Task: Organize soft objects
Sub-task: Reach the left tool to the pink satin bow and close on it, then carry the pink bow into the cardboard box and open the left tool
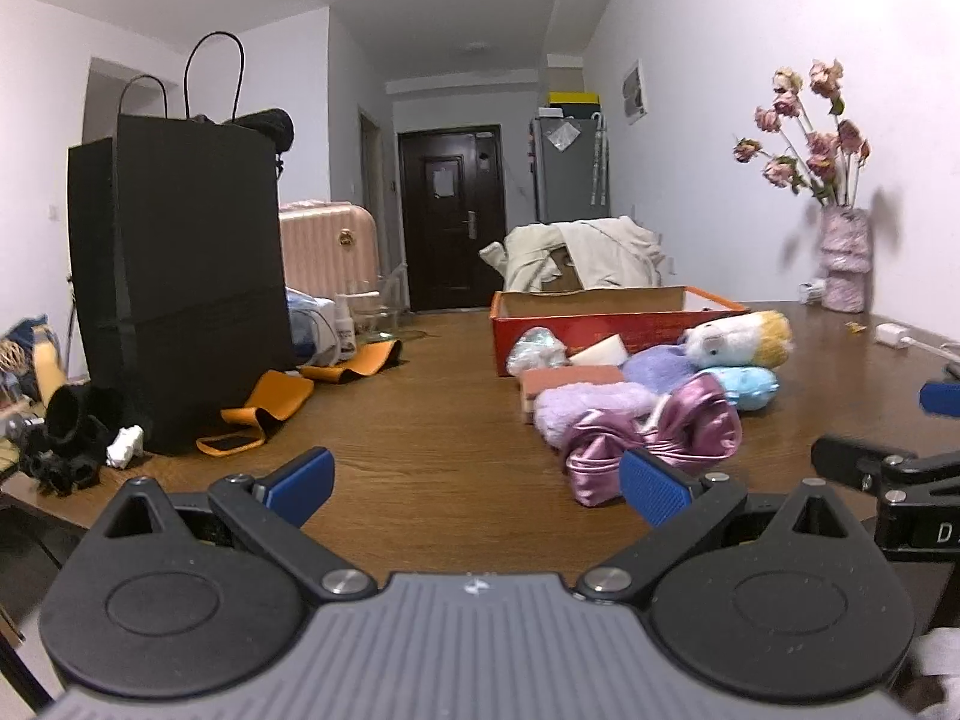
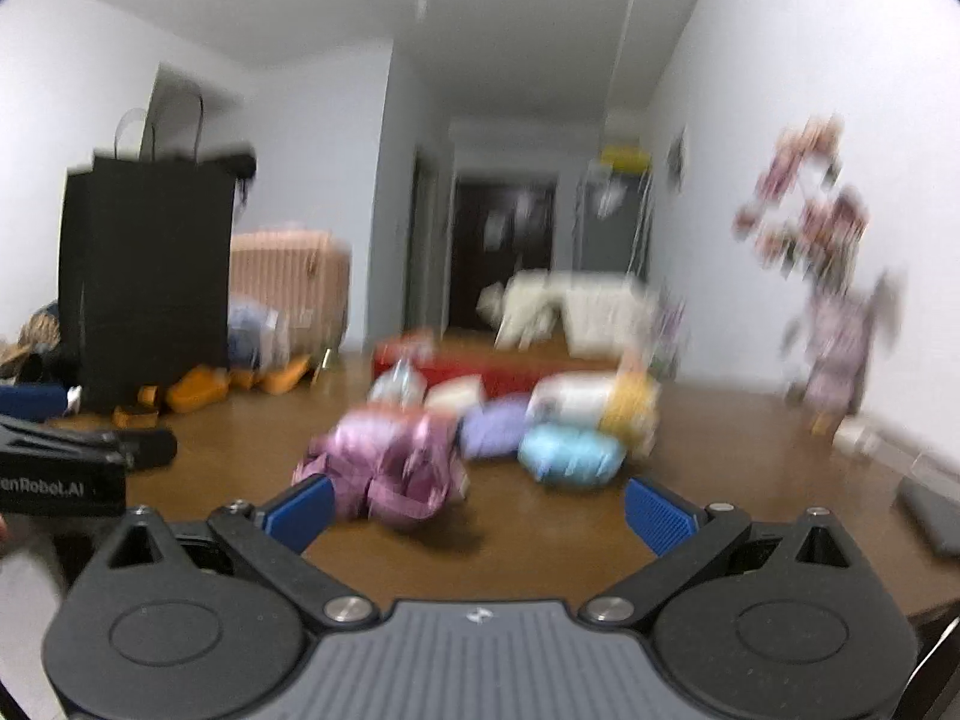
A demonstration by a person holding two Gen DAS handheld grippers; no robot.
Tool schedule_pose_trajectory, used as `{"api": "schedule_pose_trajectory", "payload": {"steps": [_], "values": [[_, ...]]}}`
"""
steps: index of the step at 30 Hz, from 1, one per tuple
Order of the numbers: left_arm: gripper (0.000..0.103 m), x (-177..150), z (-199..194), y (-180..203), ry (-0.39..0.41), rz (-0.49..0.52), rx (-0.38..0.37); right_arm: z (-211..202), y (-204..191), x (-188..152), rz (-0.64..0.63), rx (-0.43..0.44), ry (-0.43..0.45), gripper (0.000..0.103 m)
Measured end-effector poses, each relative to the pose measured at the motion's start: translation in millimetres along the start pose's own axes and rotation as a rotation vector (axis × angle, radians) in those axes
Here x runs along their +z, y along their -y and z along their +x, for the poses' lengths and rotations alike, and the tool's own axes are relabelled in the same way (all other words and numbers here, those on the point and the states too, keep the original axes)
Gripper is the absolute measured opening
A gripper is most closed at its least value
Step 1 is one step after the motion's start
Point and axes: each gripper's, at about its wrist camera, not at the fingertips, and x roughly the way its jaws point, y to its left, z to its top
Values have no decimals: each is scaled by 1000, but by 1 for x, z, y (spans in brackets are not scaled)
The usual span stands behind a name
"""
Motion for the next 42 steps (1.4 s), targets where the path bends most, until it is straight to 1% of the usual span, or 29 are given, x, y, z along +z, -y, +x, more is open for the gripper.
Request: {"api": "schedule_pose_trajectory", "payload": {"steps": [1,3,5,6,8,10,12,13,14,15,17,18,19,20,21,22,23,24,26,29,33,36,39,42], "values": [[103,-1,3,0,13,2,-16,7,3,2,19,19,-24,103],[103,-2,10,-1,15,-3,-51,21,5,6,36,33,-69,103],[103,-1,22,0,0,-18,-70,31,7,10,48,58,-74,103],[103,-1,29,1,-7,-18,-91,36,9,12,62,71,-77,103],[103,1,44,2,-38,-22,-136,47,14,16,98,108,-76,103],[103,5,66,4,-90,-48,-156,59,18,19,134,147,-70,102],[102,7,90,5,-145,-64,-173,80,21,21,160,153,-106,95],[94,8,101,6,-160,-70,-194,93,23,22,174,154,-127,83],[82,9,111,7,-176,-70,-213,102,24,23,186,154,-142,71],[76,11,120,9,-194,-71,-232,113,26,23,201,155,-158,66],[50,12,137,11,-225,-78,-285,130,30,22,231,177,-185,57],[43,13,144,12,-240,-84,-311,137,33,22,247,189,-196,55],[33,13,151,13,-259,-88,-337,144,35,21,264,201,-209,46],[28,13,154,12,-271,-94,-353,150,37,20,274,217,-224,37],[26,13,156,13,-277,-98,-369,154,38,19,282,233,-236,33],[26,14,158,13,-281,-96,-378,158,39,18,289,248,-248,24],[25,14,159,13,-284,-93,-380,160,40,16,297,265,-257,20],[24,14,159,13,-288,-91,-384,161,41,15,302,272,-257,19],[18,15,158,12,-303,-96,-390,160,41,16,303,289,-258,11],[14,23,149,7,-310,-118,-404,152,40,22,296,313,-253,4],[14,45,133,1,-266,-143,-431,130,42,43,294,363,-200,4],[13,73,131,-3,-209,-153,-451,121,50,69,289,384,-140,4],[13,104,145,-4,-175,-150,-464,132,58,98,261,388,-98,4],[13,142,170,-6,-154,-167,-490,155,66,130,241,389,-66,4]]}}
